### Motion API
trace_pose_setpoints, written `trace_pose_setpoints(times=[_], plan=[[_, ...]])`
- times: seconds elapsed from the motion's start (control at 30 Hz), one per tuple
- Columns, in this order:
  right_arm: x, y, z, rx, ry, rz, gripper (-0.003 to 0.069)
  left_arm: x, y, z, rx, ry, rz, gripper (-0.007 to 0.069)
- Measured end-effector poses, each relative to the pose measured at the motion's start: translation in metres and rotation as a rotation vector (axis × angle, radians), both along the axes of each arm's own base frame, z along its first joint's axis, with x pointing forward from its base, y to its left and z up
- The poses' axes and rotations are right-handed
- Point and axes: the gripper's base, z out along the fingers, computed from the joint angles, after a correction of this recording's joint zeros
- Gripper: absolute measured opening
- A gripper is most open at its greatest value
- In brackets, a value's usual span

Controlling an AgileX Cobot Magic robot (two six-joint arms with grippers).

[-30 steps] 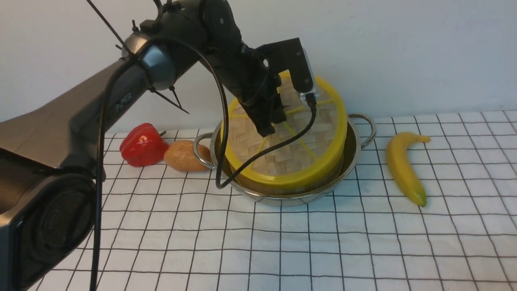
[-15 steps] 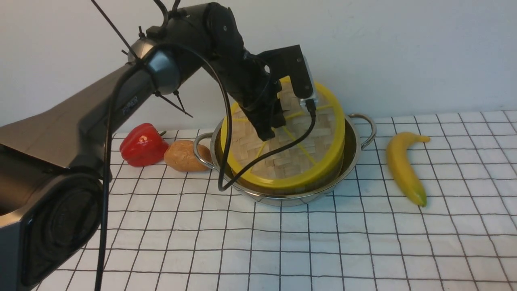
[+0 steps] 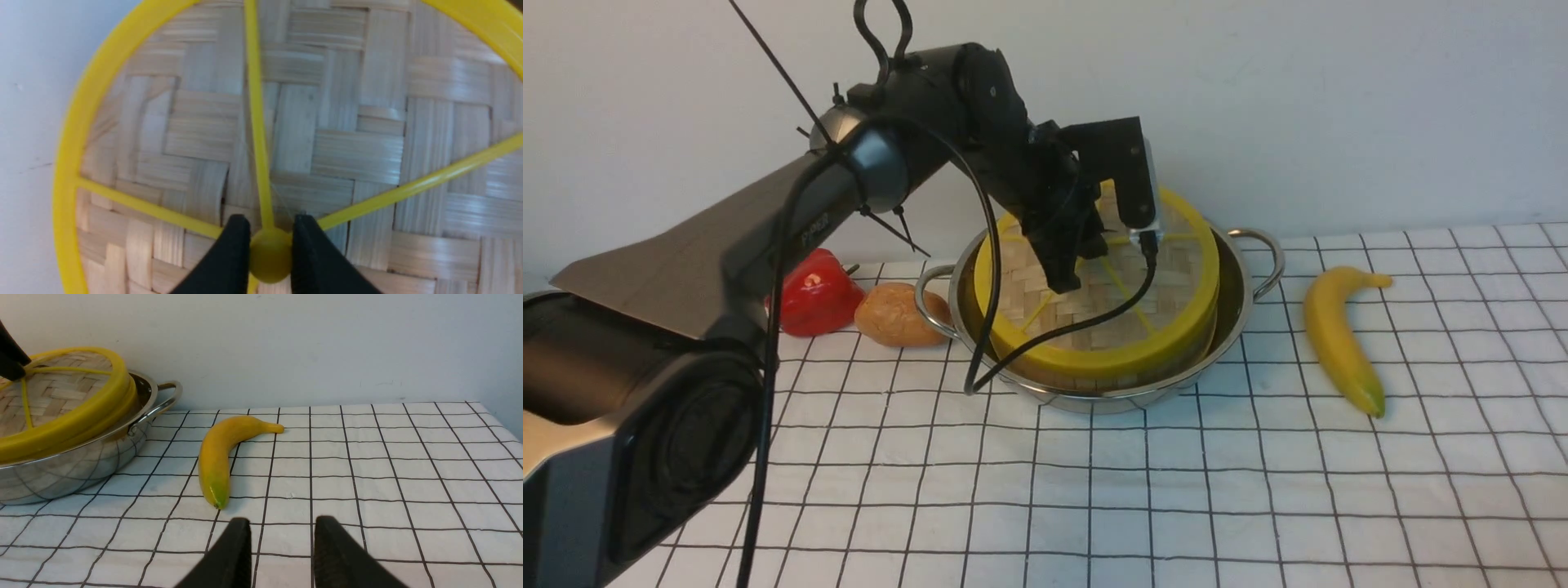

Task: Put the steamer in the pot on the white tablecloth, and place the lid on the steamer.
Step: 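Place the yellow bamboo steamer lid onto the steamer in the pot with the left gripper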

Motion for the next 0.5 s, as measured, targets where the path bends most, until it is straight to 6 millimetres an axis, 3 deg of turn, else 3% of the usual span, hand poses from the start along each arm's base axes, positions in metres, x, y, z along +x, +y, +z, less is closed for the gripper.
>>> trace_pose_setpoints(times=[0.5], plan=[[0.0,0.0,0.0,0.0,0.0,0.0,0.024,0.005,-0.009,-0.01,-0.075,-0.028,-0.046,0.0117]])
